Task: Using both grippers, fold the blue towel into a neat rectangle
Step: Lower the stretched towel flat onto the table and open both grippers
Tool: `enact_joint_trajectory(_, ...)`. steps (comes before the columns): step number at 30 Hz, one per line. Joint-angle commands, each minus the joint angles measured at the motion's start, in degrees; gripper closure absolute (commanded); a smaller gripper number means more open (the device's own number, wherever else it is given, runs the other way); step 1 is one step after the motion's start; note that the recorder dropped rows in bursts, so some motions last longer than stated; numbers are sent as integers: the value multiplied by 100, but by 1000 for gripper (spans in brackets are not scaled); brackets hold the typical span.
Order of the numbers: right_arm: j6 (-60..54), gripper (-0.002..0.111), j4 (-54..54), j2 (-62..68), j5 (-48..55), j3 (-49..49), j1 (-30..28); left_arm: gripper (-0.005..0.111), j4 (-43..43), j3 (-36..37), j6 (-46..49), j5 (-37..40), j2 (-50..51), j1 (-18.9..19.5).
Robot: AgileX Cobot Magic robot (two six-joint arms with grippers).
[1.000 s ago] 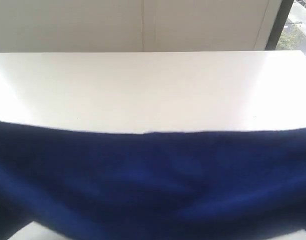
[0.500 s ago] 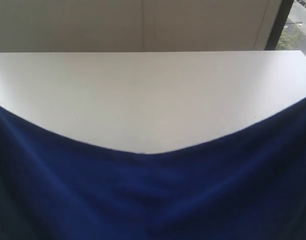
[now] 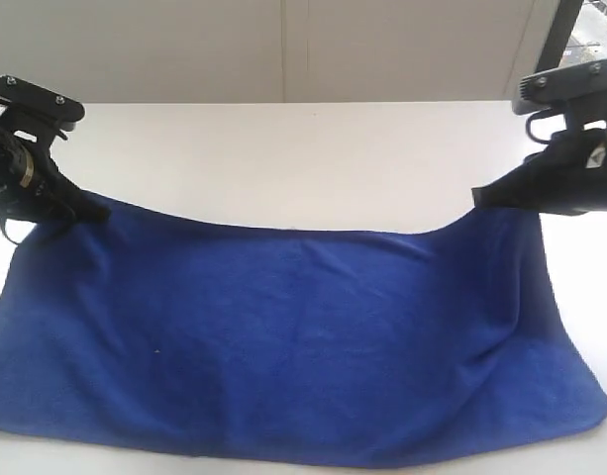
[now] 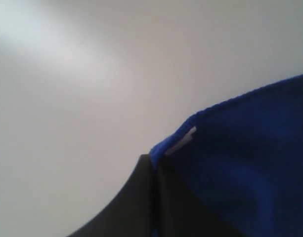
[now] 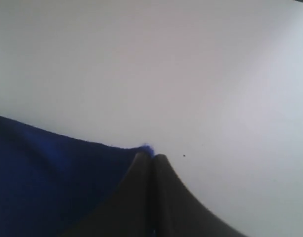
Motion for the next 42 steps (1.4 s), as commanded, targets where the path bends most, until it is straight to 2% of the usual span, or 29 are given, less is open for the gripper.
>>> enact_joint_trajectory(1,60,108,-38,922,-605,-427,-18,107,116,-418,-169,-531,620,367)
enact_joint_trajectory(12,181,108,-38,1980,-668,-1281,-438,107,88,-1238,-194,-546,1541,917)
enact_joint_trajectory(24,181,108,-38,2702,-751,-1675,-656,107,69,-1503,-329,-699,2139,971)
enact_joint_trajectory(34,277,108,-38,3102,-606,-2207,-656,107,24,-1838,-542,-695,2151,1432)
enact_joint_trajectory(42,277,108,-38,3481,-668,-2496,-656,107,-2,-1838,-542,-1024,2151,1501)
